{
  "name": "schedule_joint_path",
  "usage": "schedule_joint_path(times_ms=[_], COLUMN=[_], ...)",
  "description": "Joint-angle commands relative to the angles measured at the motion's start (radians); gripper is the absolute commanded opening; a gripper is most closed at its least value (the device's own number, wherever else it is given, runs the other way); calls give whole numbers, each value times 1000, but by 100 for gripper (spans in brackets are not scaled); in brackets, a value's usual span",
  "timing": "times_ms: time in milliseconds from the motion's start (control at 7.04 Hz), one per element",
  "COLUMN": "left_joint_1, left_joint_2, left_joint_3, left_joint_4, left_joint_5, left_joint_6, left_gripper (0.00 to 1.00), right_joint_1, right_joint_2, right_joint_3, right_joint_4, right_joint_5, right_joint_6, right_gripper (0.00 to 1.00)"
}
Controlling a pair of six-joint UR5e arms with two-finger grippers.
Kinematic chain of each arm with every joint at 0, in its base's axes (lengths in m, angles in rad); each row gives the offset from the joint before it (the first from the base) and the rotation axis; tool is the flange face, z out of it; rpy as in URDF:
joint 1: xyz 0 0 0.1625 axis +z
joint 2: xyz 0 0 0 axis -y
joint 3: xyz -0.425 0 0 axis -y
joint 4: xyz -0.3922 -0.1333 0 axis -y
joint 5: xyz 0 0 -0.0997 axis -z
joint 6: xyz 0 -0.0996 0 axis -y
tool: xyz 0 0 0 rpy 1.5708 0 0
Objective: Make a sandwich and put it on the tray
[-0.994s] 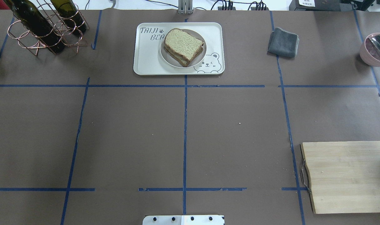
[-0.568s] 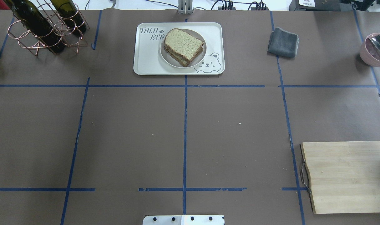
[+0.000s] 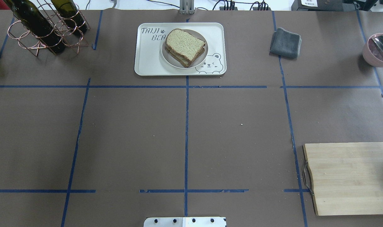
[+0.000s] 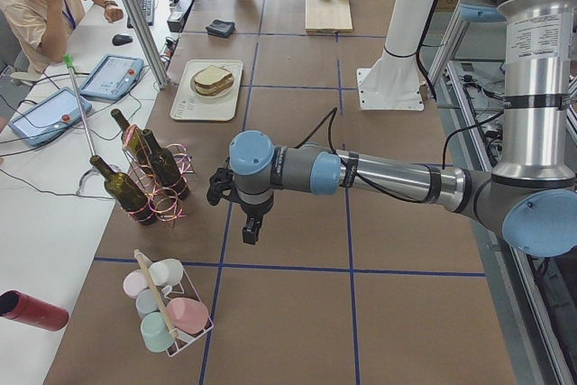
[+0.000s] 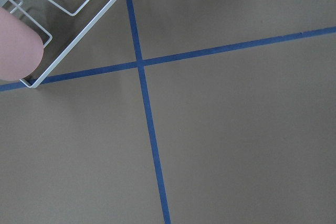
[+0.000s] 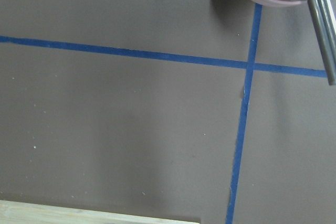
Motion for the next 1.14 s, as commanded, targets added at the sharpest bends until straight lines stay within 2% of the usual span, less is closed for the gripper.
schedule_joint_path(times_ms=[0,426,994], left_joint_1=[-1,-1,-6], left_joint_2=[9,37,64], left_joint_3=[3,10,10], left_joint_4=[-3,-1,5], left_joint_5=[1,0,-6], left_joint_6=[1,-6,3], left_gripper=[100,100,100], right_joint_1=[27,33,31], right_joint_2=[-36,-38,-19], right_joint_3=[-13,-11,-17], right_joint_4=[1,1,3], right_joint_5=[11,54,51], right_joint_6=[-46,-41,-38], right_gripper=[100,100,100])
